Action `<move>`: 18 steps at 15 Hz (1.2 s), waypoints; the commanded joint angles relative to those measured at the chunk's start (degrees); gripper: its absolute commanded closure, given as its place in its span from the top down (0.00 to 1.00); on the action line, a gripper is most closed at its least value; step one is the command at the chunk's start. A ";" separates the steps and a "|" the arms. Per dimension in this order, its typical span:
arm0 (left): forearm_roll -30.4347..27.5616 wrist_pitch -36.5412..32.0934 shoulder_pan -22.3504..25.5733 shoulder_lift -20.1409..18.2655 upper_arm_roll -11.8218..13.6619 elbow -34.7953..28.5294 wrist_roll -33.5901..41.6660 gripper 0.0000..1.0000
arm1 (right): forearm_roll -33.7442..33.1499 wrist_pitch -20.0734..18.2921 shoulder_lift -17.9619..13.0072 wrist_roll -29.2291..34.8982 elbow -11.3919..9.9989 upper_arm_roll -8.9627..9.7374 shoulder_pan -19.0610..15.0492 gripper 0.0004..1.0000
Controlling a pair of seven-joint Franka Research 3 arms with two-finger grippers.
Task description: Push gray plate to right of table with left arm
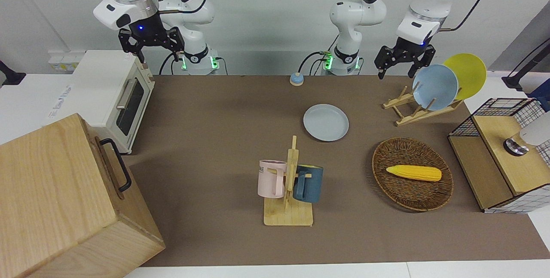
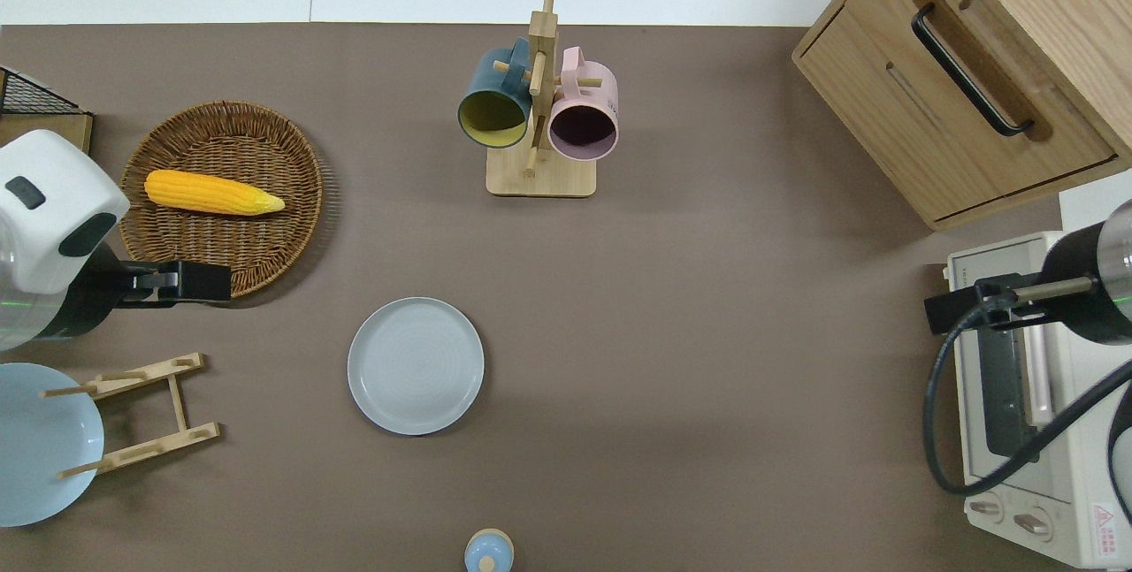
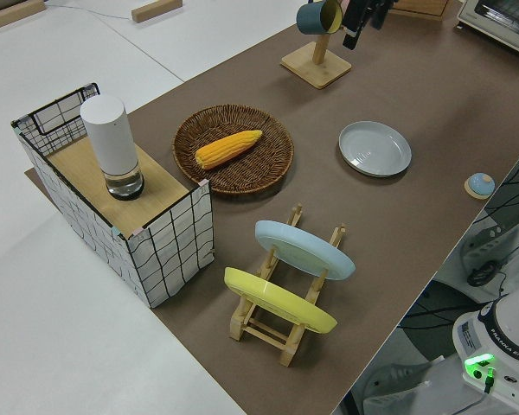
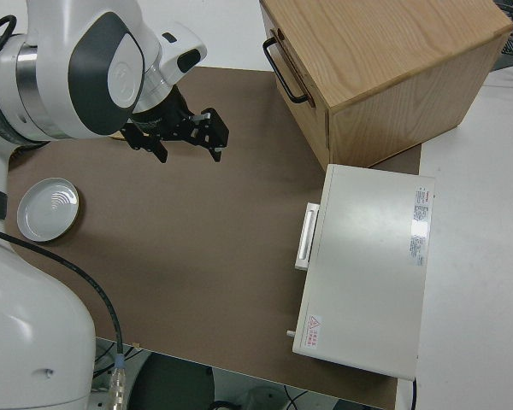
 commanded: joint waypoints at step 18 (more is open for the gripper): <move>-0.66 -2.12 0.04 -0.91 0.19 -2.49 0.69 1.00 | 0.12 -0.33 -0.59 -0.46 -0.24 0.00 -0.07 1.00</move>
